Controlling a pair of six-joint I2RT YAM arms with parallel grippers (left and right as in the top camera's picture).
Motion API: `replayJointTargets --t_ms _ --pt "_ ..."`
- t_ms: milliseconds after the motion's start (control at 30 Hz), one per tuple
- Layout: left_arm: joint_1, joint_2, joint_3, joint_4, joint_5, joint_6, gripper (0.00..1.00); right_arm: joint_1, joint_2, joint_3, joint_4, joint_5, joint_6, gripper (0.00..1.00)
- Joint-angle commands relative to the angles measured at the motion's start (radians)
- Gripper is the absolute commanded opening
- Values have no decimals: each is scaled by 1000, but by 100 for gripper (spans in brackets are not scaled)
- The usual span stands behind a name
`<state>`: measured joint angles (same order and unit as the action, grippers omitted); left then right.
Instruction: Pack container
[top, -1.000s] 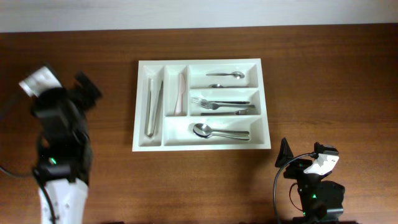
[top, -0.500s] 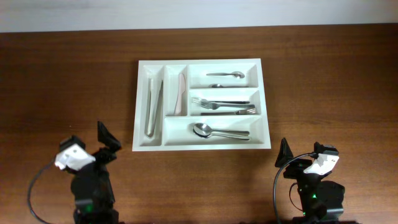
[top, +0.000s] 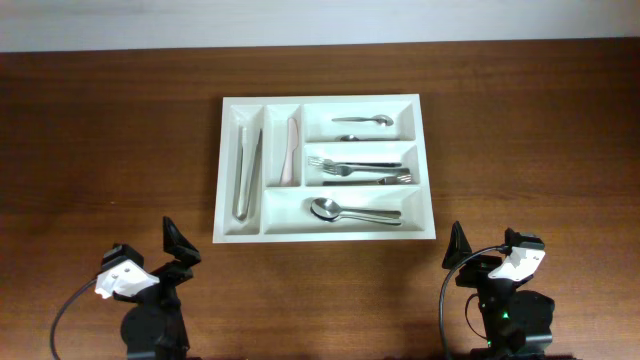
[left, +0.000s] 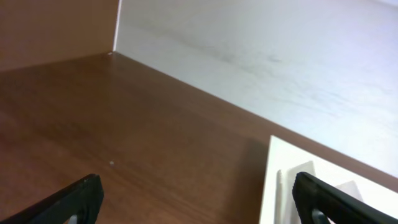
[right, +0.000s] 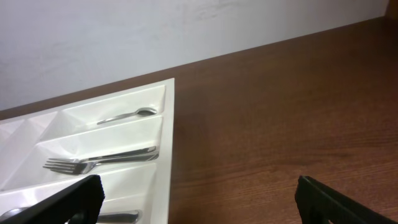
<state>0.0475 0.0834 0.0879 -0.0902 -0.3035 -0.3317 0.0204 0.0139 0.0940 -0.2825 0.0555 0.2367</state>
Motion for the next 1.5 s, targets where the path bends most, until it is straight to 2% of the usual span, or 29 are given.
replayJointTargets --t_ms 0,233,433,633,733,1467 --pt "-32 -47 -42 -8 -9 11 99 6 -10 -8 3 -2 8 99" --pt "-74 -71 -63 -1 -9 17 99 6 -10 -8 3 -2 8 99" --pt "-85 -71 -63 -2 5 85 99 6 -10 -8 3 -2 8 99" --pt "-85 -71 -63 -4 28 262 99 6 -10 -8 3 -2 8 99" --pt "-85 -71 -63 -1 62 247 99 6 -10 -8 3 -2 8 99" --pt "-85 -70 -63 -2 61 247 99 6 -10 -8 3 -2 8 99"
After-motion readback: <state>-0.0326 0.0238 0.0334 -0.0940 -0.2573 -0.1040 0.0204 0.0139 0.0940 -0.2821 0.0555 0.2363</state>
